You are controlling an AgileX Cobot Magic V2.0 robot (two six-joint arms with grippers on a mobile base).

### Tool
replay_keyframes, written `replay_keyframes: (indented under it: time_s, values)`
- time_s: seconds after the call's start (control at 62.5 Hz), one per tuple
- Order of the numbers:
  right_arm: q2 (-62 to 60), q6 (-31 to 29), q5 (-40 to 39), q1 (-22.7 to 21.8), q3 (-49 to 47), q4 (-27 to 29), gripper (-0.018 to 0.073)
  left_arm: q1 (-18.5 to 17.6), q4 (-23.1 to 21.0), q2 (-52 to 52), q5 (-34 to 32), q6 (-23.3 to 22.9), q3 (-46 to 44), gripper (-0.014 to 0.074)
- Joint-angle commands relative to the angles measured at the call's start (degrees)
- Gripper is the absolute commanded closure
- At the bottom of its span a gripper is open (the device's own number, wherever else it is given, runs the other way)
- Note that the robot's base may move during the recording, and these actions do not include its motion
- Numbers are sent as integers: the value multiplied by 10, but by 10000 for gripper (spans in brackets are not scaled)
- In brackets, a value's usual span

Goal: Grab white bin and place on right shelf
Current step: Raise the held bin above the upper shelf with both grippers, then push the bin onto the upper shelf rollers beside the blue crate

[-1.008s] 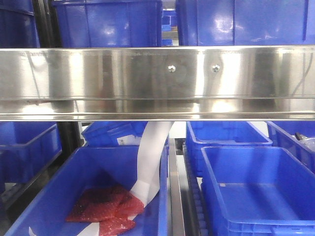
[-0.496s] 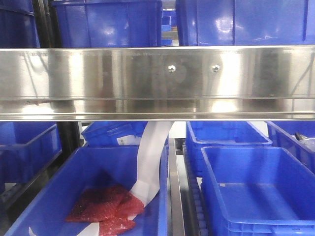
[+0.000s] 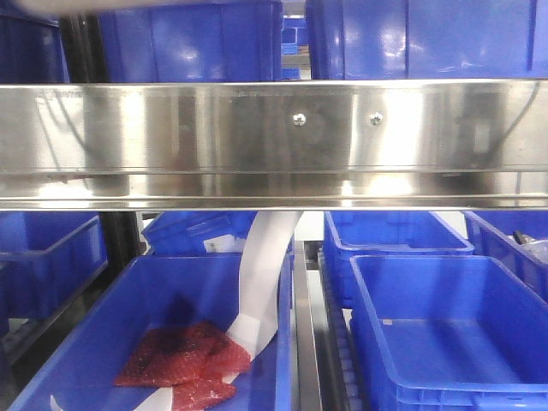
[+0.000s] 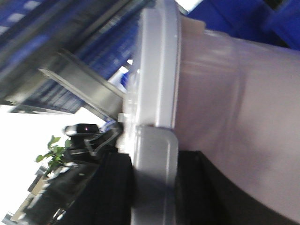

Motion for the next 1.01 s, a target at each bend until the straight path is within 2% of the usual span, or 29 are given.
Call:
replay_keyframes:
  time_s: [0.0,0.112,0.464,0.592,0.672,0.832,0.928,0.992]
  values:
    - [-7,-6,65,27,-26,89,382,-14,9,-31,87,22,-21,694]
    - [16,-7,63,27,-26,89,382,-14,34,-27,67,22,-21,694]
    - [59,-7,57,27,-26,89,381,-14,43,20,72,22,-20,689]
    - [60,-11,52,27,-26,89,333,-15,47,28,73,22,-20,668]
    - [60,-18,49,26,-26,89,234,-15,51,31,72,22,-20,591]
    - [60,-18,35,25,-26,88,-4,-15,52,31,72,22,-20,295]
    - [59,-26,28,25,-26,77,-69,-15,52,31,67,22,-20,183]
    - [58,-38,24,25,-26,66,-74,-15,52,31,69,22,-20,150]
